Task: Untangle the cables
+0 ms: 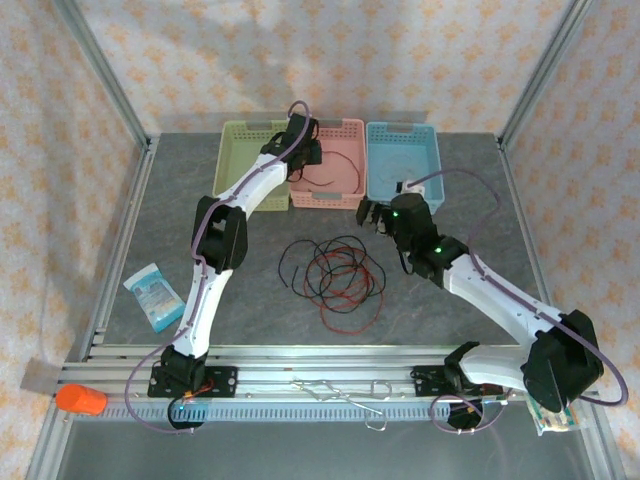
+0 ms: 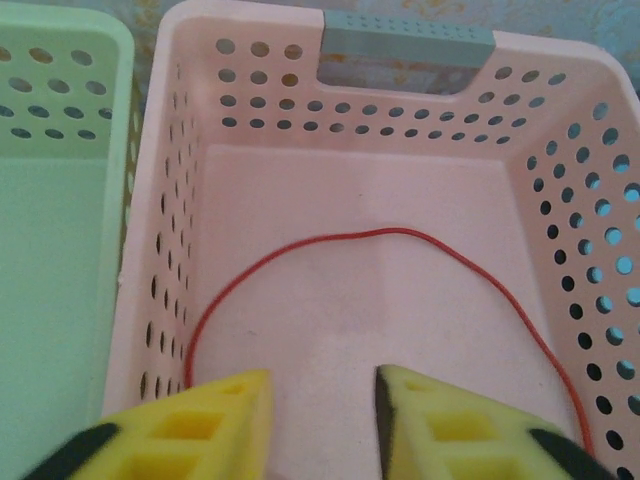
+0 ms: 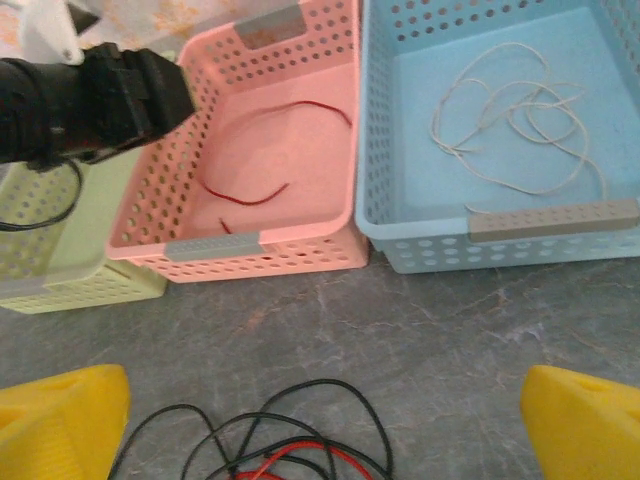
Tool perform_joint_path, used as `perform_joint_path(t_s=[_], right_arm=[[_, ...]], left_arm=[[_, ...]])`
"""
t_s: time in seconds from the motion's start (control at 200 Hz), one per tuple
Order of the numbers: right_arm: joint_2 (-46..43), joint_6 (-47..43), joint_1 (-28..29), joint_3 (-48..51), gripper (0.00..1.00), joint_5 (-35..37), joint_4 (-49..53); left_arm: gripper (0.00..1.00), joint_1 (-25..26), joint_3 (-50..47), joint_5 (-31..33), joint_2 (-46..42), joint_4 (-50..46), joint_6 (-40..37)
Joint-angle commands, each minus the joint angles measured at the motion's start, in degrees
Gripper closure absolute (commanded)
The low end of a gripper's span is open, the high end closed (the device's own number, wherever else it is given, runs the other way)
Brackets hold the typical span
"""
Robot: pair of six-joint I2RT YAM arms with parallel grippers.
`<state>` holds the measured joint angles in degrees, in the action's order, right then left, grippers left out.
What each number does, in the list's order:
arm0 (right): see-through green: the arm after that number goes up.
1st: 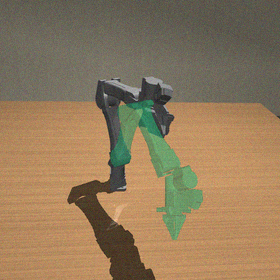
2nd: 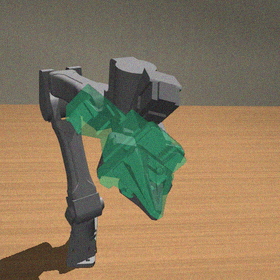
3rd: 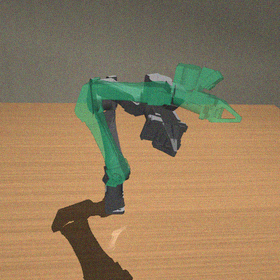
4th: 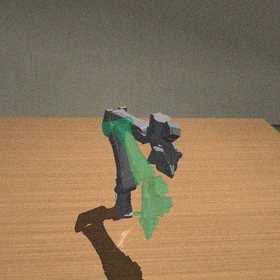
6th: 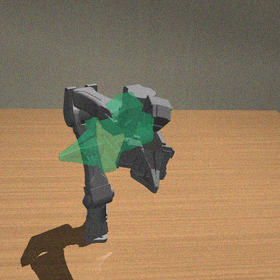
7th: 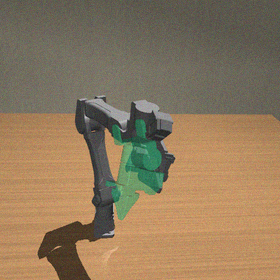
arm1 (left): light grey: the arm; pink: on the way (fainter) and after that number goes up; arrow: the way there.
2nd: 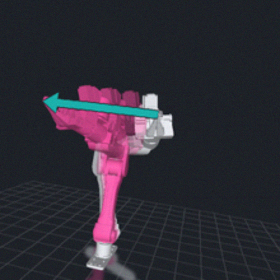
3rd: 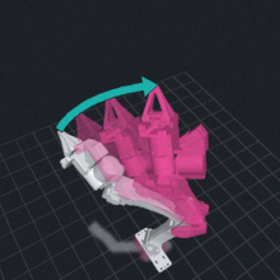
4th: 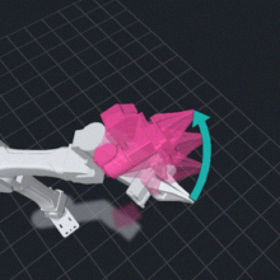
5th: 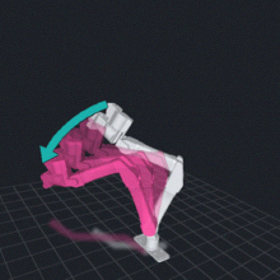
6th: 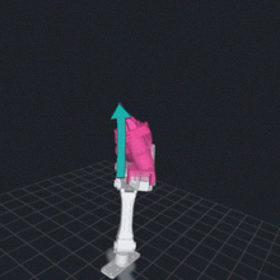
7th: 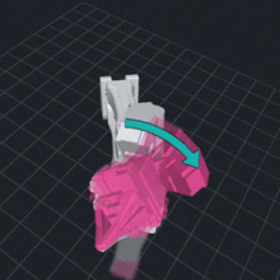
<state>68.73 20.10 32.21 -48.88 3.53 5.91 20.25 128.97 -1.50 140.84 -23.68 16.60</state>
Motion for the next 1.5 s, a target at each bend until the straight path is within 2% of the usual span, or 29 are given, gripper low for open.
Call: perform_joint_path(t_s=[0.0, 0.06, 0.12, 0.16, 0.225, 0.275, 0.426, 0.541, 0.641, 0.756, 0.836, 0.971, 1.111, 1.302, 1.492], right_arm=[[-0.8, -0.7, 0.0, -0.8, 0.0, -1.4, -0.7], [-0.9, -1.2, 0.0, -1.2, 0.0, -1.0, 0.2], [-0.8, -1.5, 0.0, -1.9, 0.0, -0.7, 1.3], [-0.8, -1.6, 0.0, -2.5, 0.0, -0.2, 1.9], [0.2, -0.8, 0.0, -4.3, 0.07, 1.4, 4.7], [1.9, 0.0, 0.2, -5.7, 0.12, 3.0, 7.5], [2.8, 2.9, 0.9, -5.0, 0.16, 1.9, 9.6], [3.4, 6.8, 1.7, -4.9, 0.2, 1.9, 12.9], [4.9, 10.3, 3.8, -5.6, 0.25, 4.5, 18.1], [6.0, 14.7, 5.0, -5.2, 0.29, 4.3, 22.6], [6.6, 17.3, 5.6, -4.4, 0.3, 3.1, 24.0], [6.9, 20.2, 6.0, -2.4, 0.35, -0.5, 23.2], [7.5, 19.3, 8.3, -2.7, 0.35, -4.2, 20.0], [10.7, 21.7, 13.4, -2.6, 0.35, -4.3, 16.2], [12.9, 24.3, 13.9, -2.4, 0.39, -3.0, 15.5]], left_arm=[[0.55, 0.2, 0.7, -1.5, -4.8, -0.9, -1.9], [0.48, 0.5, -1.3, -1.5, -7.3, -0.3, -2.4], [0.45, 1.0, -4.9, -1.3, -10.6, 0.9, -2.9], [0.45, 1.4, -7.9, -1.1, -13.4, 2.0, -3.2], [0.45, 2.5, -14.5, -0.8, -18.6, 4.5, -3.5], [0.45, 3.4, -21.6, -0.5, -23.4, 7.8, -3.4], [0.45, 6.8, -43.0, 1.5, -38.1, 18.0, -1.4], [0.46, 9.1, -54.7, 3.2, -45.9, 20.6, 1.5], [0.45, 11.3, -64.8, 3.6, -51.7, 23.1, 4.8], [0.46, 14.0, -72.8, 4.6, -55.8, 23.0, 7.6], [0.46, 15.0, -76.6, 5.0, -57.6, 22.7, 9.4], [0.53, 15.1, -82.2, 0.5, -59.2, 25.9, 13.6], [0.57, 15.0, -83.9, -4.2, -56.2, 28.0, 15.6], [0.56, 14.9, -84.2, -9.2, -51.3, 32.8, 16.7], [0.51, 15.0, -82.2, -10.7, -47.1, 32.9, 16.7]])
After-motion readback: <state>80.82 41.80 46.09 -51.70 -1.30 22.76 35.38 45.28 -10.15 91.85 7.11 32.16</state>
